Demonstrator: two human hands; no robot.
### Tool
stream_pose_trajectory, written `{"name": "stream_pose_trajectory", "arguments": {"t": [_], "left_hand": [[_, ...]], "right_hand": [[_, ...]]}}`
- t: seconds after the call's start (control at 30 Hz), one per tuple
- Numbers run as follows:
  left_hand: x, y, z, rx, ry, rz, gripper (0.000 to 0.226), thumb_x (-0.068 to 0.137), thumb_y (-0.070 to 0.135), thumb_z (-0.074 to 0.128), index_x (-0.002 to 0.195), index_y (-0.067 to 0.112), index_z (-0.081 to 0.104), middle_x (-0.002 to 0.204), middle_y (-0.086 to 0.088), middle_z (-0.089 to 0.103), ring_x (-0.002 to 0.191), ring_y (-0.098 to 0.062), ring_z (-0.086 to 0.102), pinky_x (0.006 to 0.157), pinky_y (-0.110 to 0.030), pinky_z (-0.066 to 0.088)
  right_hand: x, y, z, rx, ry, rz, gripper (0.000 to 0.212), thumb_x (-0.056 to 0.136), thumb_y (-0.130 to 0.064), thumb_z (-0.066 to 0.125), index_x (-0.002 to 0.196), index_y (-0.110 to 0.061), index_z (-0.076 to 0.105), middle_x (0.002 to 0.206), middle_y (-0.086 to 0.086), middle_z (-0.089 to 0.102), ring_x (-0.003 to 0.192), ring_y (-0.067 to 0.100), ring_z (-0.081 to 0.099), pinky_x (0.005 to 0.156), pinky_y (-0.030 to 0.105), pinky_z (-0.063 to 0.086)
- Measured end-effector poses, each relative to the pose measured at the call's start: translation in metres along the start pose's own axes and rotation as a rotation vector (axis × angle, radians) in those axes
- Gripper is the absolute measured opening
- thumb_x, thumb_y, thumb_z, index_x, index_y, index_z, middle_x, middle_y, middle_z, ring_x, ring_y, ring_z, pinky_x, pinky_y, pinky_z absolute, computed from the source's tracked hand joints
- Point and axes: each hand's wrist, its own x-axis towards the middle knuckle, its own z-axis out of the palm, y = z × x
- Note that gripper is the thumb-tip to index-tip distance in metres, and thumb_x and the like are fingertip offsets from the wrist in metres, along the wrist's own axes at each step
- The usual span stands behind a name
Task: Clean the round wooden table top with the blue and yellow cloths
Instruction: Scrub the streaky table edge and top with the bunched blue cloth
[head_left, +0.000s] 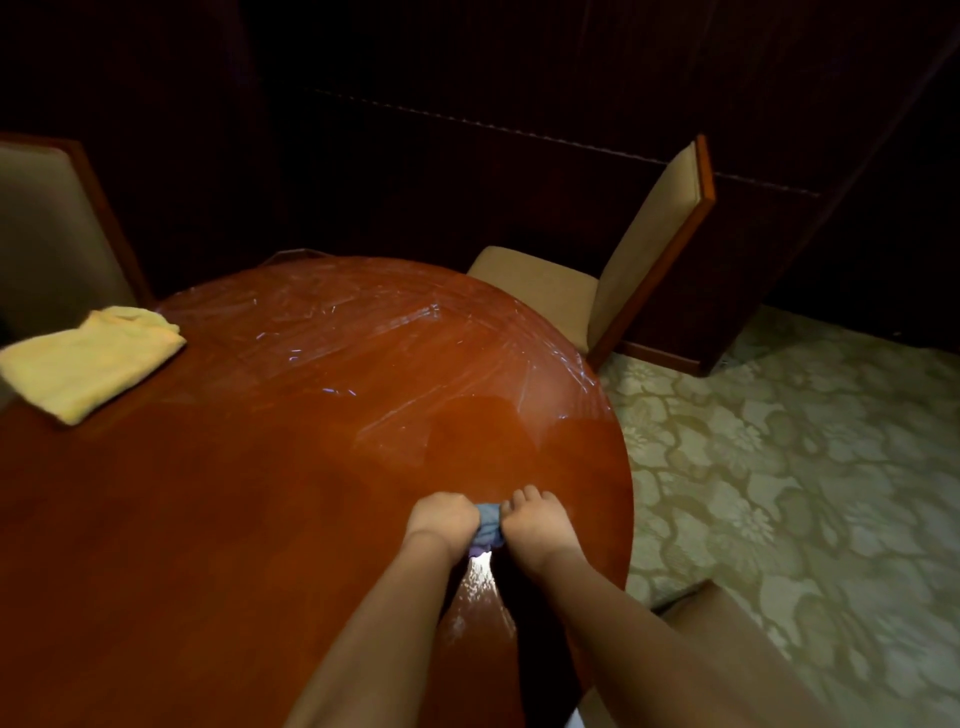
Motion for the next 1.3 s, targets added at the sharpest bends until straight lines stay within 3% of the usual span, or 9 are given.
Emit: {"name": "stream_pose_trajectory", "arguments": {"t": [0.2,0.3,0.4,0.53,0.7,0.77,0.83,1.0,1.3], "left_hand": [[0.016,0.011,-0.013,-0.069,-0.009,-0.001,0.027,0.093,0.012,0.054,0.116,0.001,0.061,0.124,-0.017,0.06,0.114,-0.035,0.057,0.087,-0.035,0.048],[0.03,0.015,-0.021,-0.062,0.003,0.013,0.026,0.093,0.01,0.052,0.116,-0.001,0.06,0.122,-0.018,0.06,0.112,-0.036,0.058,0.085,-0.036,0.048],[0.048,0.017,-0.033,-0.045,0.003,0.021,0.028,0.094,0.013,0.051,0.117,-0.001,0.06,0.122,-0.017,0.06,0.112,-0.036,0.057,0.086,-0.037,0.048],[0.075,0.017,-0.048,-0.04,0.034,0.039,0.028,0.093,0.002,0.042,0.112,-0.001,0.062,0.119,-0.016,0.062,0.108,-0.034,0.06,0.081,-0.038,0.049],[0.109,0.022,-0.065,0.001,0.068,0.075,0.031,0.092,-0.001,0.04,0.113,0.0,0.063,0.121,-0.016,0.062,0.112,-0.034,0.059,0.086,-0.04,0.049],[0.121,0.025,-0.071,0.016,0.071,0.094,0.029,0.091,0.0,0.043,0.111,0.001,0.064,0.119,-0.016,0.063,0.11,-0.033,0.06,0.086,-0.04,0.05],[0.133,0.031,-0.077,0.036,0.077,0.109,0.029,0.091,0.0,0.044,0.111,0.001,0.065,0.118,-0.015,0.063,0.109,-0.033,0.06,0.085,-0.039,0.05],[0.166,0.045,-0.096,0.053,0.118,0.121,0.033,0.093,0.0,0.04,0.117,0.001,0.063,0.122,-0.015,0.062,0.112,-0.034,0.059,0.086,-0.039,0.049],[0.219,0.051,-0.121,0.026,0.128,0.05,0.028,0.093,0.003,0.045,0.115,0.001,0.063,0.12,-0.016,0.063,0.111,-0.034,0.06,0.084,-0.038,0.05]], "right_hand": [[0.019,0.028,0.001,0.012,0.073,0.04,0.04,0.05,-0.03,0.086,0.079,-0.009,0.068,0.077,0.01,0.063,0.072,0.026,0.06,0.057,0.029,0.045],[0.028,0.045,-0.002,0.041,0.048,0.054,0.04,0.059,-0.033,0.082,0.09,-0.011,0.068,0.086,0.009,0.063,0.081,0.025,0.06,0.063,0.03,0.045],[0.037,0.059,0.006,0.03,0.075,0.059,0.033,0.095,-0.02,0.044,0.126,-0.01,0.048,0.123,0.012,0.05,0.116,0.028,0.045,0.089,0.035,0.037],[0.043,0.078,0.01,0.043,0.043,0.111,0.035,0.096,-0.016,0.038,0.13,-0.009,0.045,0.125,0.01,0.05,0.116,0.028,0.044,0.09,0.035,0.037],[0.053,0.097,0.018,0.048,0.099,0.217,0.015,0.063,-0.019,0.069,0.075,-0.011,0.068,0.073,0.006,0.063,0.07,0.024,0.06,0.054,0.031,0.045],[0.06,0.107,0.019,0.093,0.119,0.243,0.018,0.061,-0.023,0.051,0.059,-0.012,0.064,0.058,0.004,0.057,0.056,0.023,0.056,0.045,0.027,0.04],[0.065,0.119,0.023,0.118,0.105,0.272,0.031,0.062,-0.021,0.035,0.056,-0.012,0.063,0.056,0.004,0.056,0.053,0.023,0.055,0.044,0.026,0.039],[0.076,0.149,0.026,0.119,0.115,0.287,0.028,0.04,-0.017,0.081,0.061,-0.01,0.064,0.058,0.006,0.057,0.055,0.025,0.057,0.045,0.029,0.042],[0.137,0.201,0.024,0.121,0.239,0.253,0.03,0.046,-0.011,0.085,0.07,-0.007,0.067,0.065,0.01,0.06,0.062,0.028,0.059,0.049,0.029,0.045]]}}
